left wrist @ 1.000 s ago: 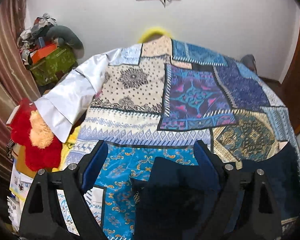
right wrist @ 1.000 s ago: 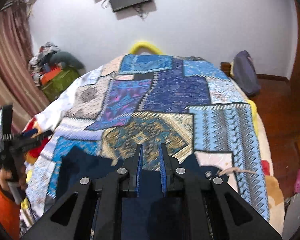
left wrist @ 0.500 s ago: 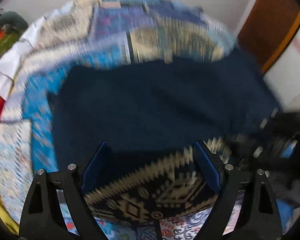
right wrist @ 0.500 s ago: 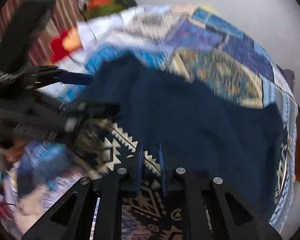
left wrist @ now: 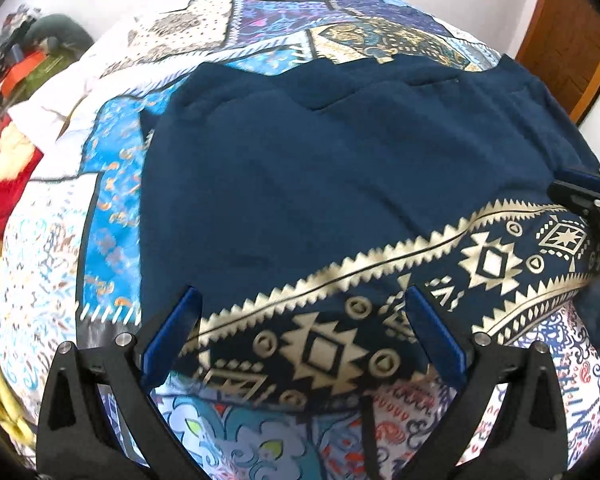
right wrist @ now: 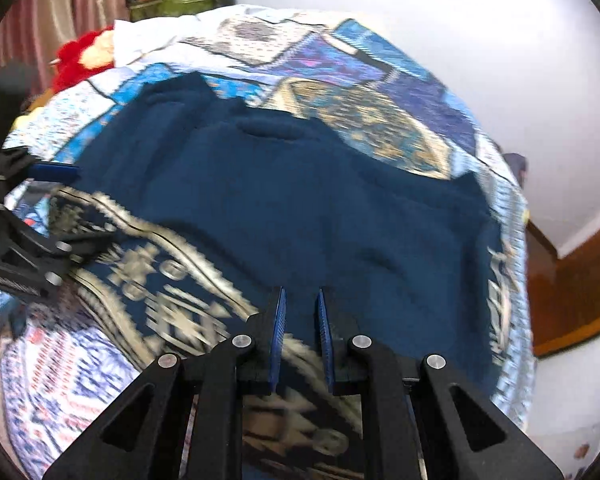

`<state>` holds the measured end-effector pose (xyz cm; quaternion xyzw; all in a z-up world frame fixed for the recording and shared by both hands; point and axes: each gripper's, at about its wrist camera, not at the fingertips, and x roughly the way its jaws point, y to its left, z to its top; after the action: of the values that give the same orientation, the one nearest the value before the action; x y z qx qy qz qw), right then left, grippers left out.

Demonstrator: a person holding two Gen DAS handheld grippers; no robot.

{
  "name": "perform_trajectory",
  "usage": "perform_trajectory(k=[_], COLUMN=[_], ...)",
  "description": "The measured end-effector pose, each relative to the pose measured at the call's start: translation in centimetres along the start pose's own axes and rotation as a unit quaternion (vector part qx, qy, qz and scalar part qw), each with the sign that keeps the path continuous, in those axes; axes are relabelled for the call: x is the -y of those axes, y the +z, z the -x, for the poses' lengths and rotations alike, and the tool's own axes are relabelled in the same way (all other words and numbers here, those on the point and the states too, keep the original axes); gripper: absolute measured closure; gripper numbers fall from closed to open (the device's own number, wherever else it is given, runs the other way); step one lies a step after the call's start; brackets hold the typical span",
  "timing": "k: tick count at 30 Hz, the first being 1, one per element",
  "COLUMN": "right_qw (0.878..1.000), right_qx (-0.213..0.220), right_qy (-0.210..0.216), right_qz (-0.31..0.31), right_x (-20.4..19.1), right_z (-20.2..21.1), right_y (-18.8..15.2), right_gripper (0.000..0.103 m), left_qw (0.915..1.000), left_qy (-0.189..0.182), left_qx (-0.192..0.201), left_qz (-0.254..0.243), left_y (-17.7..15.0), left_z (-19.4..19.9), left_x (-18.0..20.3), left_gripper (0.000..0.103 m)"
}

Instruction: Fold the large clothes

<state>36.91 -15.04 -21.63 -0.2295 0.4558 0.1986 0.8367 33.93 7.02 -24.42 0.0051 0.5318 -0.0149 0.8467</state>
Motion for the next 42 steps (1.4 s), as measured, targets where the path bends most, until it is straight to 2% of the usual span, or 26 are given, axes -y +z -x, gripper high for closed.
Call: perform_trajectory(k=[2,3,5,6,7,9,10,12,13,15,17,19,23,27,29,31,33,35,37,39,41,42], right_qw=[1.000,1.000,0.999,0.996,0.995,0.993,0.991,0.984,0.982,0.978,0.979,0.981,0.984,0.985,0.984,0.984,0.985,0.986,0.988,0.986,0.982,0.982], right_qx=[-0.006,-0.010,-0.014,-0.012,-0.011,-0.033,-0.043,-0.050,-0.049,-0.037,-0.020,-0.003,0.042,0.070,0.073,0.068,0.056,0.042,0.016,-0.021,-0.047,-0.046], right_qy=[-0.016,-0.024,-0.040,-0.075,-0.089,-0.060,-0.049,-0.024,-0.017,-0.014,-0.021,-0.033,-0.017,0.014,0.033,0.051,0.077,0.093,0.102,0.114,0.131,0.128], right_qz=[-0.014,-0.017,-0.029,-0.040,-0.049,-0.091,-0.116,-0.169,-0.184,-0.204,-0.202,-0.194,-0.172,-0.159,-0.156,-0.154,-0.147,-0.133,-0.119,-0.118,-0.128,-0.129], right_x=[1.3,1.9,3.4,4.4,5.4,8.3,9.5,12.2,12.9,14.1,14.5,14.3,12.7,10.2,8.4,6.9,4.9,3.4,2.1,1.1,0.7,0.6], right_z=[0.4,0.5,0.7,0.9,1.1,0.8,0.8,1.3,1.7,3.2,4.8,6.0,8.3,8.9,8.6,7.9,6.6,5.0,3.1,0.6,-1.3,-1.7], right_y=[-1.0,-1.4,-2.4,-3.0,-3.6,-5.2,-6.0,-7.8,-8.3,-8.9,-8.7,-8.0,-5.1,-1.9,-0.2,0.9,1.9,2.4,2.6,2.3,1.6,1.3], right_gripper=[0.090,0.084,0.041,0.006,0.000,0.000,0.000,0.000,0.000,0.000,0.000,0.000,0.000,0.000,0.000,0.000,0.000,0.000,0.000,0.000,0.000,0.000], left_qw=[0.9999,0.9999,0.9999,0.9999,0.9999,0.9998,0.9995,0.9971,0.9959,0.9922,0.9863,0.9802,0.9670,0.9542,0.9438,0.9293,0.9074,0.8803,0.8760,0.8724,0.8627,0.8585], left_qy=[-0.003,0.000,0.001,0.003,0.003,0.006,0.019,0.070,0.084,0.107,0.106,0.086,0.040,-0.058,-0.112,-0.164,-0.222,-0.279,-0.275,-0.288,-0.309,-0.311], left_qx=[-0.002,-0.001,0.001,0.003,0.004,0.008,0.012,0.015,0.009,-0.014,-0.033,-0.038,0.003,0.003,-0.007,-0.026,-0.047,-0.068,-0.061,-0.042,-0.032,-0.030], left_qz=[0.012,0.014,0.014,0.015,0.017,0.020,0.021,0.024,0.031,0.062,0.122,0.174,0.252,0.294,0.311,0.330,0.353,0.378,0.391,0.393,0.399,0.407], left_y=[-0.5,-0.7,-1.0,-1.3,-1.6,-2.0,-2.3,-3.1,-3.6,-4.8,-6.1,-7.0,-8.1,-8.3,-8.3,-8.4,-8.8,-9.0,-8.7,-7.7,-6.6,-6.1], left_z=[0.3,0.4,0.7,0.8,1.1,1.6,2.0,2.4,2.4,2.5,3.0,4.0,6.7,6.7,5.6,4.0,2.2,-0.1,-0.7,-1.0,-2.0,-2.7], left_x=[-0.7,-0.8,-1.1,-1.2,-1.3,-1.7,-2.1,-3.4,-4.3,-7.1,-10.5,-12.9,-14.9,-13.9,-12.6,-11.6,-10.6,-9.9,-9.9,-10.3,-10.8,-11.0], left_gripper=[0.000,0.000,0.000,0.000,0.000,0.000,0.000,0.000,0.000,0.004,0.008,0.009,0.009,0.008,0.008,0.008,0.008,0.008,0.007,0.007,0.007,0.007])
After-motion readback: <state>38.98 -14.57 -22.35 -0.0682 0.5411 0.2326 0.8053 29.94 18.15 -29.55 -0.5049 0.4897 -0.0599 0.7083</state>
